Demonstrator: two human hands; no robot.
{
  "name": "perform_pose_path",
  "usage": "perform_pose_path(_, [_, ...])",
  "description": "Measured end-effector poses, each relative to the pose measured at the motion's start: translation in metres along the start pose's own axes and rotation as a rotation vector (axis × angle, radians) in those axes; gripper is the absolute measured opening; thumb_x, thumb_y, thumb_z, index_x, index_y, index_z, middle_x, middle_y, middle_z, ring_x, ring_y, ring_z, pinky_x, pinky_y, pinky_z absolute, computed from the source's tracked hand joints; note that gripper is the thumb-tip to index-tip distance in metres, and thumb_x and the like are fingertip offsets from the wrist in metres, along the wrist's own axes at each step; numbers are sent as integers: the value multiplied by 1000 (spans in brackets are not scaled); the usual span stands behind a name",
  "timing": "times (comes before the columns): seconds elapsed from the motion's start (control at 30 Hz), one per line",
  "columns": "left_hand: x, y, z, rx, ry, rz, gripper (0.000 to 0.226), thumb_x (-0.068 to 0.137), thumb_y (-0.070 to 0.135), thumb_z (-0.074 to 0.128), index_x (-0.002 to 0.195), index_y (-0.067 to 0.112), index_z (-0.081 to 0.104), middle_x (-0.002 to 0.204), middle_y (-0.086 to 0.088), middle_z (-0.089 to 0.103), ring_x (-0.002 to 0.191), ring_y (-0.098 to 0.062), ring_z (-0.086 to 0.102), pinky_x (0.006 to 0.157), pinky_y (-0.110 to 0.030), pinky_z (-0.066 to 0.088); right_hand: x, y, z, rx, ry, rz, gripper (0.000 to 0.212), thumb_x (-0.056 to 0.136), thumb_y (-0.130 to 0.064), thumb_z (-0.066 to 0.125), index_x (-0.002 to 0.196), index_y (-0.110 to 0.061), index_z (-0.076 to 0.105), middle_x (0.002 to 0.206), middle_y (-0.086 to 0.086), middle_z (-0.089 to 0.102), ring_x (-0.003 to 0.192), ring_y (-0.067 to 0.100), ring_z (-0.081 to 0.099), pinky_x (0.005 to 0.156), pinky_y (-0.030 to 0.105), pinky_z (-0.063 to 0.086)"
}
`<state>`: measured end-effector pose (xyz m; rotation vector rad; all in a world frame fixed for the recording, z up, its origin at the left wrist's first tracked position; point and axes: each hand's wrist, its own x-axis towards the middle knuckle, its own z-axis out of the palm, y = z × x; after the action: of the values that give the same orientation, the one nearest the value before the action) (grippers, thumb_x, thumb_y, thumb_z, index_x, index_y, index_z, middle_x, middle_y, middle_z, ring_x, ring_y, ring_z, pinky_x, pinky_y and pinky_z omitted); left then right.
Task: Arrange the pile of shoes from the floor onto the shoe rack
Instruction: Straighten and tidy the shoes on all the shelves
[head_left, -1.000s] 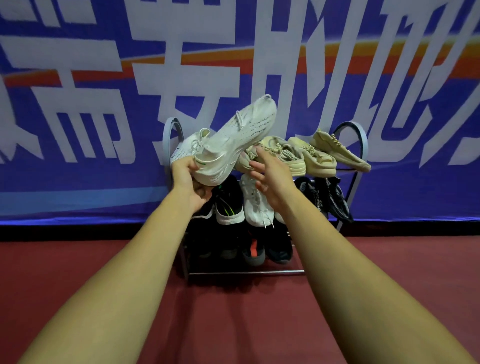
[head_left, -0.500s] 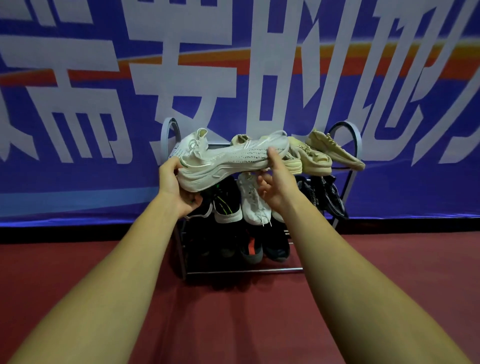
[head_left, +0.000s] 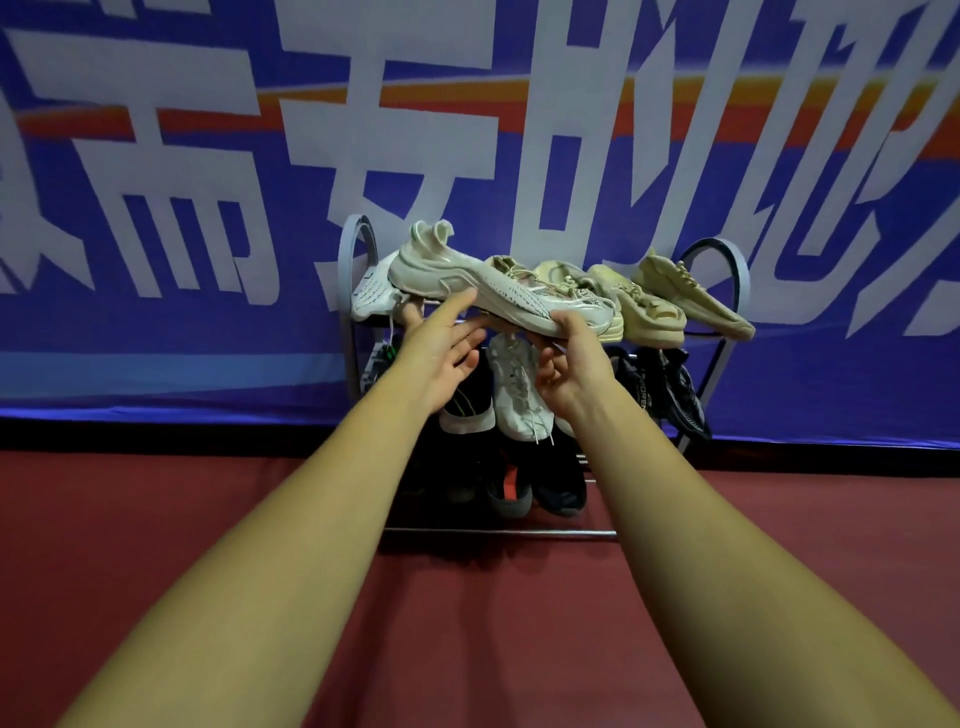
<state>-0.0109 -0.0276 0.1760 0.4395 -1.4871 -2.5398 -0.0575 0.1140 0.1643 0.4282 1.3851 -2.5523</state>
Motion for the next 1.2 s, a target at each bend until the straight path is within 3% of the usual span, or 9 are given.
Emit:
perform_pose_path(0.2, [11, -4, 12, -25, 65, 23, 105, 78, 38, 82, 152, 45, 8, 117, -3, 71, 97, -12, 67, 63, -27, 44, -4, -3, -1, -108, -98, -27, 15, 81, -28, 75, 89, -18, 66, 78, 1, 67, 47, 5, 50, 43, 15, 28])
perform_pose_path(0.33, [14, 0, 13, -68, 136, 81, 103, 78, 36, 81, 153, 44, 11, 124, -2, 63, 83, -12, 60, 54, -23, 42, -10, -5, -6, -237, -227, -19, 25, 87, -37, 70, 103, -18, 69, 93, 3, 73, 47, 5, 45, 41, 14, 30])
perform_pose_path(0.47, [23, -2, 10, -91, 179, 106, 94, 75, 33, 77, 153, 36, 24, 106, 2, 61, 73, -10, 53, 47, -20, 39, -13, -16, -16, -195, -221, 40, 44, 87, -56, 57, 94, -15, 69, 81, 4, 72, 50, 8, 41, 50, 19, 23])
perform_pose_path(0.63, [27, 0, 5, -66, 144, 124, 92, 71, 41, 82, 149, 32, 34, 119, 0, 67, 81, -12, 59, 53, -25, 43, -8, -22, -28, -157, -234, 17, 22, 85, -34, 59, 92, -15, 65, 80, 3, 68, 48, 5, 40, 48, 17, 21])
perform_pose_path(0.77, [28, -1, 10, 21, 118, 151, 59, 75, 34, 84, 123, 18, 55, 111, -1, 73, 89, -13, 67, 67, -29, 43, -7, -17, -26, -91, -283, -1, 12, 83, -17, 59, 72, -15, 61, 70, 2, 51, 51, 8, 33, 47, 17, 19])
perform_pose_path(0.87, [24, -3, 17, 154, 45, 185, 37, 81, 27, 79, 113, 24, 59, 112, 2, 71, 96, -15, 65, 79, -31, 43, -8, -11, -18, -51, -328, 7, 6, 88, -11, 60, 82, -13, 57, 73, 2, 50, 50, 7, 39, 47, 16, 20])
perform_pose_path(1.0, [17, -10, 18, 276, 7, 209, 54, 81, 29, 77, 131, 26, 60, 118, 6, 69, 102, -13, 65, 70, -24, 42, -6, 1, -10, -67, -366, 12, 10, 88, -9, 62, 84, -16, 56, 66, -1, 49, 47, 6, 36, 47, 17, 21])
perform_pose_path(1.1, [18, -10, 11, 252, 66, 194, 23, 80, 28, 79, 97, 17, 69, 95, -1, 70, 87, -16, 60, 65, -26, 39, -5, 8, -3, -30, -380, 24, 6, 89, -9, 64, 92, -14, 60, 69, -1, 56, 50, 5, 43, 46, 15, 24])
perform_pose_path(1.2, [16, -5, 4, 255, 65, 149, 10, 83, 26, 75, 86, 23, 66, 80, 7, 67, 79, -11, 58, 64, -26, 37, -2, 15, 6, -5, -387, 26, 13, 91, -11, 66, 103, -11, 62, 74, -1, 57, 57, 5, 46, 42, 13, 27])
